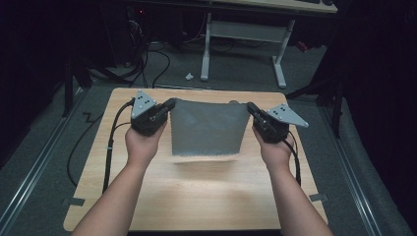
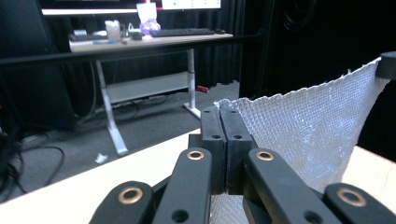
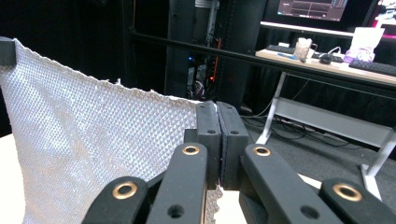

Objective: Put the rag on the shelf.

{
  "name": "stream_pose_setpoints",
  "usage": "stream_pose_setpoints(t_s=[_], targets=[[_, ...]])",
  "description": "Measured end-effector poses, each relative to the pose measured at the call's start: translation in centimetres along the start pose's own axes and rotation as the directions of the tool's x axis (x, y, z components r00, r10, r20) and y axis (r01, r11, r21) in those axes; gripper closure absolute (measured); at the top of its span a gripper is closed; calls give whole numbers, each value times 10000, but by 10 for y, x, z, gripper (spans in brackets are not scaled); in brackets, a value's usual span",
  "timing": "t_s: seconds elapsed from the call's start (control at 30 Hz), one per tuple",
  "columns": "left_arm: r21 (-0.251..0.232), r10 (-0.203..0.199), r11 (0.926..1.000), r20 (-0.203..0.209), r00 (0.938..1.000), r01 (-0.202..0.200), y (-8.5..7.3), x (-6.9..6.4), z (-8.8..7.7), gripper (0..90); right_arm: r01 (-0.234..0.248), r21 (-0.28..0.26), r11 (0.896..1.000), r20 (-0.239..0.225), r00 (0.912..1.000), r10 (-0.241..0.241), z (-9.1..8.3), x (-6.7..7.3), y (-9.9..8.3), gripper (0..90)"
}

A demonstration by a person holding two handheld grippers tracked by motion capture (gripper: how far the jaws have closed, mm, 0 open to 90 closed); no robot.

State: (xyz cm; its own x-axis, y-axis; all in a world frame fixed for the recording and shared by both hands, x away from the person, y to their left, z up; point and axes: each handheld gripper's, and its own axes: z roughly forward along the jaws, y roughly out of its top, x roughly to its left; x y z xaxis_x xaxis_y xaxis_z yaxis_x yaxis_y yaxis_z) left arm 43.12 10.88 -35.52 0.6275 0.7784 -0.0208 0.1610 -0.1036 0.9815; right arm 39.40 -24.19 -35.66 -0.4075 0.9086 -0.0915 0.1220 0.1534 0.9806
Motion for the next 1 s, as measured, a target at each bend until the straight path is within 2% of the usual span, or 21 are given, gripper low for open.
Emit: stream_pose_setpoints(t_s=[0.17,0.23,0.3,0.33,0.4,0.5,0.67,0.77,0.93,1.0], targets=[[90,-203,9998,-80,9998,204,2,11,16,894,77,74,9999,93,9999,-77,16,-6,6,900],[177,-163,9997,-85,9998,165,4,13,23,894,42,133,9999,137,9999,-44,21,-10,9,900],[455,-72,9989,-174,9998,80,4,17,33,894,-101,146,9998,154,9998,99,28,-15,10,900],[574,-124,9983,-177,9998,133,4,18,36,894,-262,173,9995,143,9996,260,33,-18,10,899],[837,-278,9961,-194,9994,293,2,23,45,894,-233,411,9989,155,9996,227,44,-23,7,899],[1313,-348,9906,-239,9991,377,-5,28,56,894,-345,845,9958,118,9994,336,56,-29,-2,899],[2281,-454,9725,-93,9989,463,-26,30,68,894,-349,1472,9885,103,9994,338,72,-32,-19,899],[2505,-552,9667,80,9984,514,-37,29,69,894,-339,1874,9817,-41,9994,352,76,-33,-31,898],[2770,-1039,9570,500,9933,862,-56,25,66,894,-280,2287,9731,-184,9993,331,76,-31,-46,899],[2754,-1078,9573,558,9926,885,-59,24,65,894,-193,2316,9726,-305,9992,271,75,-29,-49,899]])
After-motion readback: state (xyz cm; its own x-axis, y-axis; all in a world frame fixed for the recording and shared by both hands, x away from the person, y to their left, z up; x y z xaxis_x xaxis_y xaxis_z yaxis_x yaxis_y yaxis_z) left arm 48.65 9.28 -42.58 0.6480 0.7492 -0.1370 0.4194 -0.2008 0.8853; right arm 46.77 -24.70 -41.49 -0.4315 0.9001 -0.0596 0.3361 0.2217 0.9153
